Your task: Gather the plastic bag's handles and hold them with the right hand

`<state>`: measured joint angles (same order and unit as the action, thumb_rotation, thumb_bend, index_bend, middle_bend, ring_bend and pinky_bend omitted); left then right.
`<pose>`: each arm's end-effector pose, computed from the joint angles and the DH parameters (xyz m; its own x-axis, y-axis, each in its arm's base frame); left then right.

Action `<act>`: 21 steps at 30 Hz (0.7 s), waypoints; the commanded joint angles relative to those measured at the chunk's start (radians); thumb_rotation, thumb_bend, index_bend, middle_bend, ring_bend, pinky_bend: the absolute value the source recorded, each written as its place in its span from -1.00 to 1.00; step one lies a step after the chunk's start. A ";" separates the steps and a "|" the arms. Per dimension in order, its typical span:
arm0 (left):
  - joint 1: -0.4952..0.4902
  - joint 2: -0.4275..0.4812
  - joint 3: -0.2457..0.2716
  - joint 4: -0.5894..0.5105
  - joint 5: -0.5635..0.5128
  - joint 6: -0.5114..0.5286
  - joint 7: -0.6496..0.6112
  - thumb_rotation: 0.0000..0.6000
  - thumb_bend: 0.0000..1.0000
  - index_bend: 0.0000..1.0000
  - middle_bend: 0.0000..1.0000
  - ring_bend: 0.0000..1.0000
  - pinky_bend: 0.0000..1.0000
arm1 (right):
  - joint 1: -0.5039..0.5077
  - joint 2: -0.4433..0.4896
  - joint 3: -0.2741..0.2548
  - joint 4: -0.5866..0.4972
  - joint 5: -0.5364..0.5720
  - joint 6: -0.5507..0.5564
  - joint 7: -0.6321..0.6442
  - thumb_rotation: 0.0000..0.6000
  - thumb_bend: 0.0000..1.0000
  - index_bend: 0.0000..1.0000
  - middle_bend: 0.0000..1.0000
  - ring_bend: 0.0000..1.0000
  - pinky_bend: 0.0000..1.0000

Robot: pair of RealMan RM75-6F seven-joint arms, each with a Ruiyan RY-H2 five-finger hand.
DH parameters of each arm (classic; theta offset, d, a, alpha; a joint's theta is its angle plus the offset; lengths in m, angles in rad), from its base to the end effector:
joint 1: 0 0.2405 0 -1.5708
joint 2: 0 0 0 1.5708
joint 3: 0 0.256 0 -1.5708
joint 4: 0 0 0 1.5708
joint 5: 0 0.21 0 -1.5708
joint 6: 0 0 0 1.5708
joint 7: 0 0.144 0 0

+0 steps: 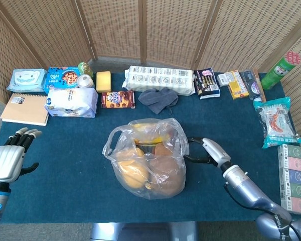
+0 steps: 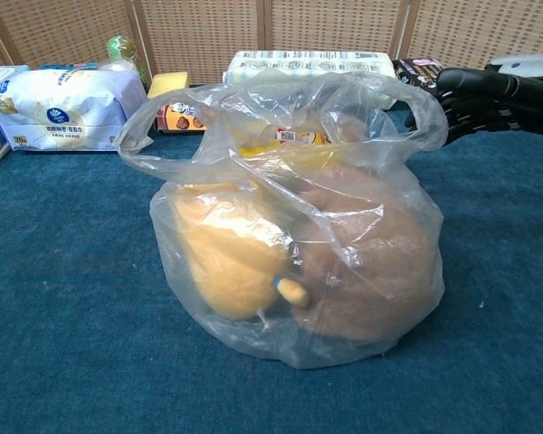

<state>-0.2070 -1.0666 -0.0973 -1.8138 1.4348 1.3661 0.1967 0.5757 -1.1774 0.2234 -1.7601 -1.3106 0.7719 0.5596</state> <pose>-0.2577 0.2197 0.1508 0.4347 0.0400 0.8997 0.8978 -0.0982 -0.4294 -0.1742 -0.3084 0.0642 -0.2365 -0.5569 0.7962 -0.9436 -0.0635 -0.3248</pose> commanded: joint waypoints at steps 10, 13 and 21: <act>-0.025 -0.040 0.011 0.036 -0.043 -0.050 0.024 1.00 -0.73 -0.67 -0.60 -0.77 -0.55 | 0.081 0.010 0.054 -0.020 0.034 -0.170 0.247 -0.42 -0.72 -0.36 -0.32 -0.55 -0.72; -0.026 -0.051 0.016 0.049 -0.054 -0.059 0.020 1.00 -0.73 -0.67 -0.60 -0.77 -0.55 | 0.098 0.013 0.069 -0.029 0.039 -0.216 0.323 -0.42 -0.72 -0.35 -0.31 -0.55 -0.72; -0.025 -0.066 0.019 0.070 -0.064 -0.056 0.011 1.00 -0.73 -0.67 -0.60 -0.77 -0.55 | 0.141 0.022 0.150 -0.034 0.066 -0.361 0.545 -0.42 -0.72 -0.32 -0.29 -0.51 -0.73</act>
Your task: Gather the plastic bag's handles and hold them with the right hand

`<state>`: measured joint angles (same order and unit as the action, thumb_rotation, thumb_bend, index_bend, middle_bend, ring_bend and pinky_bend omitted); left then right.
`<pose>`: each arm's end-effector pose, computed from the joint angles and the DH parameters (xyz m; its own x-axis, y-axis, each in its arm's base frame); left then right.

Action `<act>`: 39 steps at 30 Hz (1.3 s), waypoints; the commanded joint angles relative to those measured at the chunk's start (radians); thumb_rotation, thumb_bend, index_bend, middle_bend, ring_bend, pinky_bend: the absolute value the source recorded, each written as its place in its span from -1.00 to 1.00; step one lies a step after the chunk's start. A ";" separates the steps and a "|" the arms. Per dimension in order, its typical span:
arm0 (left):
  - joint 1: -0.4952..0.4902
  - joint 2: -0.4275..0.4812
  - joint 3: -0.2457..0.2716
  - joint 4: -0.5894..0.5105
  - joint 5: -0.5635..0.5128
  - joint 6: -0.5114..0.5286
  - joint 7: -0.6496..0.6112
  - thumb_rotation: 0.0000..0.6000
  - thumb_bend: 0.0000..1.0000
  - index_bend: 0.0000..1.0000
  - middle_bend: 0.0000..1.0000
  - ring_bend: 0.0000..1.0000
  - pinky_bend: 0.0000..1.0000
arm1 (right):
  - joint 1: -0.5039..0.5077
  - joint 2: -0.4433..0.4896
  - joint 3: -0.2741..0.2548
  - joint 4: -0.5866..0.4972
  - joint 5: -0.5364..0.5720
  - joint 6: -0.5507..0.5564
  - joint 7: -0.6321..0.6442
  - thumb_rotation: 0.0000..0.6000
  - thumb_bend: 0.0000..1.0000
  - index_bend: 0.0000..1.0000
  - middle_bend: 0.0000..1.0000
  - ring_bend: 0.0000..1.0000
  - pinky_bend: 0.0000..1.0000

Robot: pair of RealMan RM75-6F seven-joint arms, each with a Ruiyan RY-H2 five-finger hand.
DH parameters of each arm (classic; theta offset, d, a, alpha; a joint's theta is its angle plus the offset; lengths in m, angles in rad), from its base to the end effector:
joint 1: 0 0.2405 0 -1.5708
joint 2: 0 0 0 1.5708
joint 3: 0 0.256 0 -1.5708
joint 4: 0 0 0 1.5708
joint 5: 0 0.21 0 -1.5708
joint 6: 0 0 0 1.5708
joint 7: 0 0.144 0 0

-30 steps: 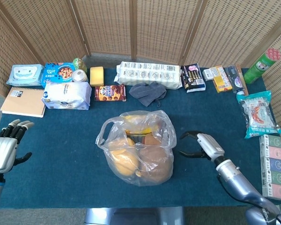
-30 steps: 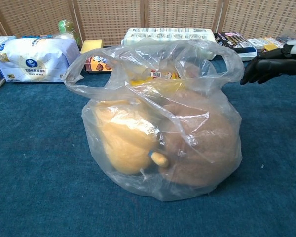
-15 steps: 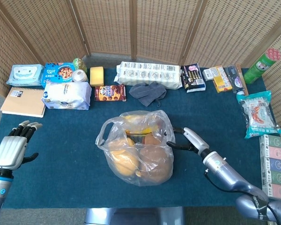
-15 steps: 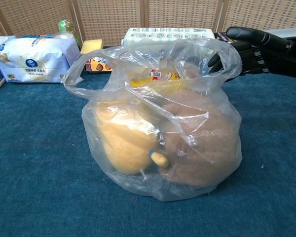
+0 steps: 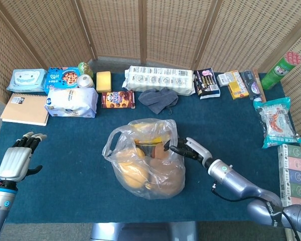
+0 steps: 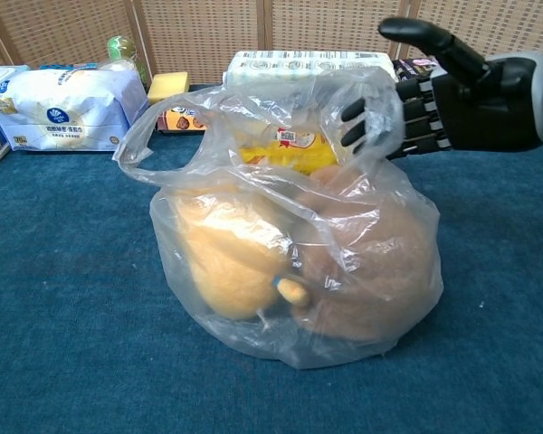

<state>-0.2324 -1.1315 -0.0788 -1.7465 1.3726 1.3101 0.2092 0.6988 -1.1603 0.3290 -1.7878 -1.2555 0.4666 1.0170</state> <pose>-0.2733 0.2245 0.1283 0.4412 0.1133 0.8902 0.8973 -0.0666 -0.4363 -0.1260 -0.3233 0.0490 -0.5585 -0.6845 0.4686 -0.7848 0.2531 -0.5657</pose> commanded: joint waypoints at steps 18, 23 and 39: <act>0.004 -0.024 0.018 0.027 -0.015 -0.011 -0.024 1.00 -0.73 -0.67 -0.60 -0.77 -0.55 | -0.062 0.033 0.197 -0.032 -0.097 -0.065 0.522 -0.42 -0.72 -0.29 -0.24 -0.47 -0.73; 0.002 -0.027 0.019 0.029 -0.014 -0.012 -0.026 1.00 -0.73 -0.67 -0.60 -0.77 -0.55 | -0.081 0.043 0.218 -0.044 -0.143 -0.038 0.663 -0.42 -0.72 -0.28 -0.24 -0.45 -0.69; 0.007 -0.019 0.025 0.013 -0.009 -0.003 -0.031 1.00 -0.73 -0.67 -0.60 -0.77 -0.55 | -0.067 0.140 0.250 -0.079 -0.023 -0.099 0.969 -0.42 -0.70 -0.10 0.12 0.15 0.14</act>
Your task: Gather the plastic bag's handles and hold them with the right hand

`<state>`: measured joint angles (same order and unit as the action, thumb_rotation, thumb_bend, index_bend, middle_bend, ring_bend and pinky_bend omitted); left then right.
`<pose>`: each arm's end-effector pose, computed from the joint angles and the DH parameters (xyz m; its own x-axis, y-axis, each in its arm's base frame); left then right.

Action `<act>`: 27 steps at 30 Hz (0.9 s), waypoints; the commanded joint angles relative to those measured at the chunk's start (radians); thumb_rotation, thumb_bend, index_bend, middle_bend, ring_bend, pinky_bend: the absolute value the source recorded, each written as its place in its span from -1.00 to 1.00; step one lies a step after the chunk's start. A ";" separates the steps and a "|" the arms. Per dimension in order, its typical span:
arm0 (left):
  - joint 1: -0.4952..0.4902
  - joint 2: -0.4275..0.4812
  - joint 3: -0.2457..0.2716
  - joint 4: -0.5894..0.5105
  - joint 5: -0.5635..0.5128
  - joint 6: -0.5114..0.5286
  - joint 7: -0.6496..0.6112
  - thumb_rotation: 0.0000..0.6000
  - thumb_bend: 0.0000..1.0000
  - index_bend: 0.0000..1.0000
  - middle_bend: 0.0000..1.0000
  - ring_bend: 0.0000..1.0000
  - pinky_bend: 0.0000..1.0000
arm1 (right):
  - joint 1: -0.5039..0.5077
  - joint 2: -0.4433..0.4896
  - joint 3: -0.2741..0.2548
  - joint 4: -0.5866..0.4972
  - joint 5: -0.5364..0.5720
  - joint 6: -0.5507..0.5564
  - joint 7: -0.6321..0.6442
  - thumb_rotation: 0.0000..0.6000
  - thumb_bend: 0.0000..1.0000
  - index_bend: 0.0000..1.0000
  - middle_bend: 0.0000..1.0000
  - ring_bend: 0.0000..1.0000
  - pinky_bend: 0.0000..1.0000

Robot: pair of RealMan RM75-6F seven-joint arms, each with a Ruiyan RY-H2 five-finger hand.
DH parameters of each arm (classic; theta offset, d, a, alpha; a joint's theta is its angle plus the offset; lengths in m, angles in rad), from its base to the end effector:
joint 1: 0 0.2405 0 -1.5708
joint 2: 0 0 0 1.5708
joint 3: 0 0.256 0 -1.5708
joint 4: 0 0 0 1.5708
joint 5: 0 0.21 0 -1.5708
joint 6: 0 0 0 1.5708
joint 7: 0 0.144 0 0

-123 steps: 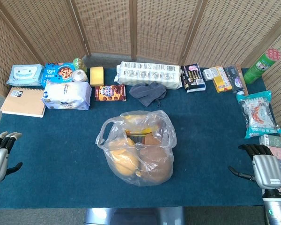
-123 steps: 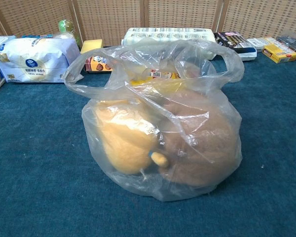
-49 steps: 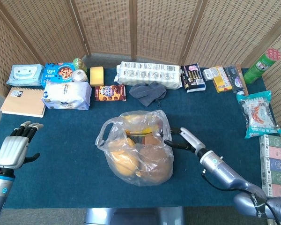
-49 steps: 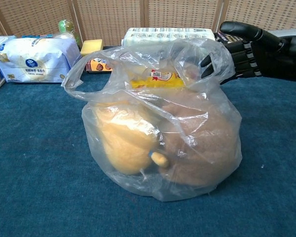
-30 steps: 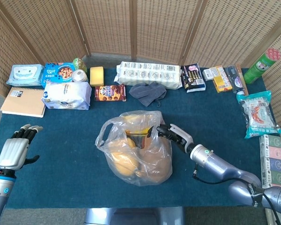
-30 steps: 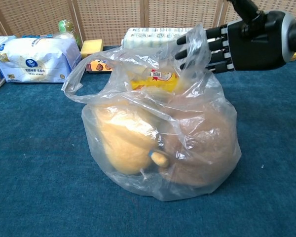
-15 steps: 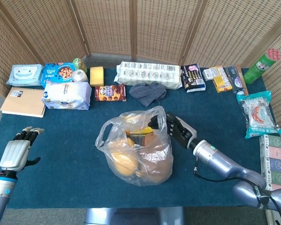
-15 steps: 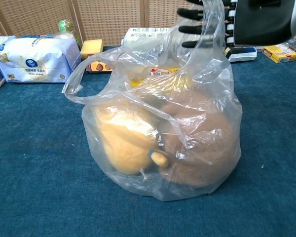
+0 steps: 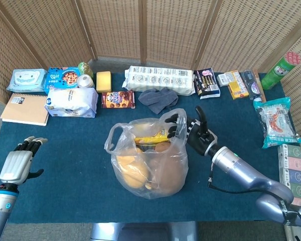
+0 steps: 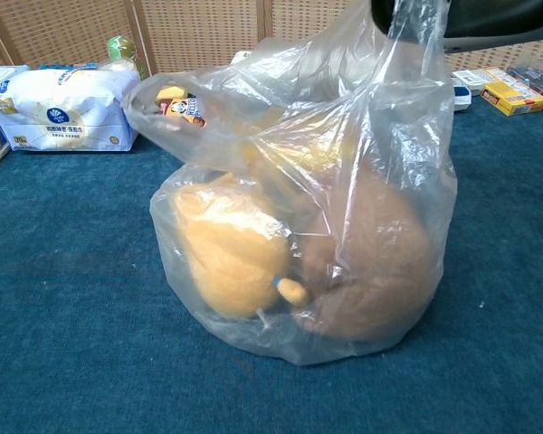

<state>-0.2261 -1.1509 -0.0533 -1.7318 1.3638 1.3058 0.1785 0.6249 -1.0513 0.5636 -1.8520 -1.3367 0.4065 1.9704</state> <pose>-0.2801 0.2174 0.1197 0.4095 0.1493 0.9000 0.9121 -0.0485 -0.4070 -0.0922 -0.3433 0.1084 -0.9287 -0.3308 -0.1677 -0.0654 0.5912 -0.8039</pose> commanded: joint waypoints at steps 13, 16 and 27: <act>0.005 0.006 0.004 -0.016 0.004 0.010 0.009 1.00 -0.73 -0.67 -0.60 -0.77 -0.55 | -0.085 0.091 0.116 -0.144 0.042 -0.106 0.003 -0.41 -0.60 0.11 0.35 0.57 0.54; 0.009 0.003 0.002 -0.012 0.016 0.026 0.001 1.00 -0.73 -0.67 -0.60 -0.77 -0.55 | -0.126 0.095 0.144 -0.181 -0.010 -0.079 0.033 -0.41 -0.59 0.11 0.36 0.56 0.53; 0.009 0.005 -0.001 -0.015 0.023 0.032 -0.004 1.00 -0.73 -0.67 -0.60 -0.77 -0.55 | -0.144 0.127 0.123 -0.175 -0.165 0.029 0.190 -0.42 -0.59 0.07 0.34 0.52 0.38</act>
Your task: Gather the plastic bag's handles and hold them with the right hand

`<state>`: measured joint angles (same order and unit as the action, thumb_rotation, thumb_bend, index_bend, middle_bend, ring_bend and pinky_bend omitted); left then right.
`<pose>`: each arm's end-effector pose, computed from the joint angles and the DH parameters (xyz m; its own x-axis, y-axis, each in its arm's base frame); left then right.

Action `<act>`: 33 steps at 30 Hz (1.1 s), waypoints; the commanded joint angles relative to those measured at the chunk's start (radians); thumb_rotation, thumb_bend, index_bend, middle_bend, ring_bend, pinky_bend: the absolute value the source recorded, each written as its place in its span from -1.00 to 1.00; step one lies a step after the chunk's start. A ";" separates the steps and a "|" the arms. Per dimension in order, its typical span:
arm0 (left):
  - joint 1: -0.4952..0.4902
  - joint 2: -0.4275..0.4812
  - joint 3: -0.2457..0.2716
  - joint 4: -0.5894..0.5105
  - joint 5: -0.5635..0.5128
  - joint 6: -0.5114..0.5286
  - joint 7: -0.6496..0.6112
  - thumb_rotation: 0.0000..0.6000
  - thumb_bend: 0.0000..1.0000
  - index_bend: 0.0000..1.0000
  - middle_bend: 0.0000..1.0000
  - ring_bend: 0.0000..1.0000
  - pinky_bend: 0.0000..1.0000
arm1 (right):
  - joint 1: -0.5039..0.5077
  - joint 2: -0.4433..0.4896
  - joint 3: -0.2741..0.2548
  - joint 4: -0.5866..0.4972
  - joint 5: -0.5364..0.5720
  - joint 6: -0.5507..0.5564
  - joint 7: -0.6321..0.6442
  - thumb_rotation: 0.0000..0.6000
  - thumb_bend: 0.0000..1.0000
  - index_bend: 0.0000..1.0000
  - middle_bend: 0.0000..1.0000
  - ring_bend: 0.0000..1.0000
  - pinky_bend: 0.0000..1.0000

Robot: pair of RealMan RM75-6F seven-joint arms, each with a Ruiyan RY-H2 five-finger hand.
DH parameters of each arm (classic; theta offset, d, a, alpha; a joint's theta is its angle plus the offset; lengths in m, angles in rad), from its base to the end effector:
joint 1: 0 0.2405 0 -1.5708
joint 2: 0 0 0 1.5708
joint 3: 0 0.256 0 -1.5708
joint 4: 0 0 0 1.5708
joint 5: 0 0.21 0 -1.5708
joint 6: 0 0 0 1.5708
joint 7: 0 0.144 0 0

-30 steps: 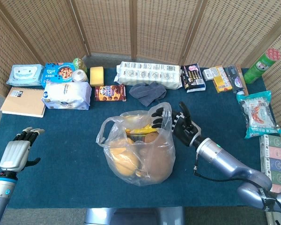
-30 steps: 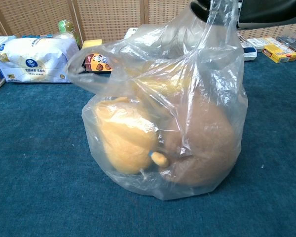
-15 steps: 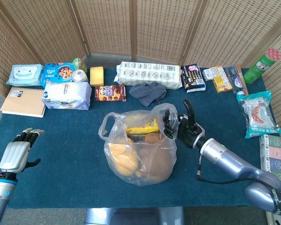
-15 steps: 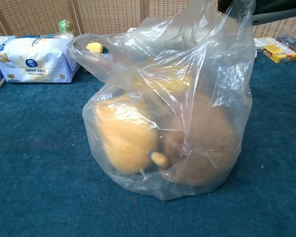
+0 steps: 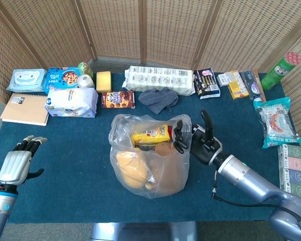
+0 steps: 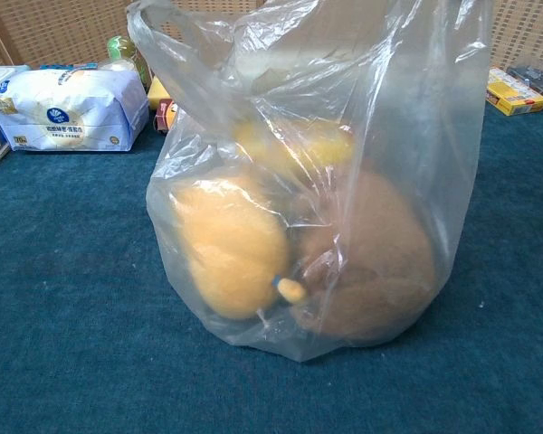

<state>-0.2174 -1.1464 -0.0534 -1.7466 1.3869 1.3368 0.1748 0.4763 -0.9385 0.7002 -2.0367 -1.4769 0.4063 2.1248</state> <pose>-0.2749 0.2149 0.1233 0.4015 0.1206 0.9079 0.9159 -0.0589 -0.3972 -0.0704 -0.3085 0.1431 -0.8907 -0.3726 -0.2603 -0.0147 0.5960 -0.8029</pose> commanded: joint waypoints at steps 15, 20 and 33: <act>-0.015 0.007 -0.024 -0.003 0.027 0.022 0.002 1.00 -0.73 -0.67 -0.60 -0.77 -0.55 | 0.075 0.063 -0.212 0.122 -0.296 0.318 0.178 -0.41 -0.58 -0.07 0.11 0.05 -0.07; -0.028 0.012 -0.032 0.006 0.059 0.030 -0.003 1.00 -0.73 -0.67 -0.60 -0.77 -0.55 | 0.123 0.031 -0.317 0.209 -0.375 0.405 0.085 -0.41 -0.58 -0.23 -0.15 -0.26 -0.40; -0.097 0.008 -0.072 0.048 0.167 0.042 -0.052 1.00 -0.72 -0.67 -0.60 -0.77 -0.54 | 0.230 -0.014 -0.494 0.300 -0.391 0.546 -0.022 -0.41 -0.59 -0.33 -0.35 -0.50 -0.63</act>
<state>-0.3028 -1.1358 -0.1187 -1.7049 1.5446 1.3843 0.1306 0.6965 -0.9490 0.2172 -1.7404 -1.8738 0.9447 2.1126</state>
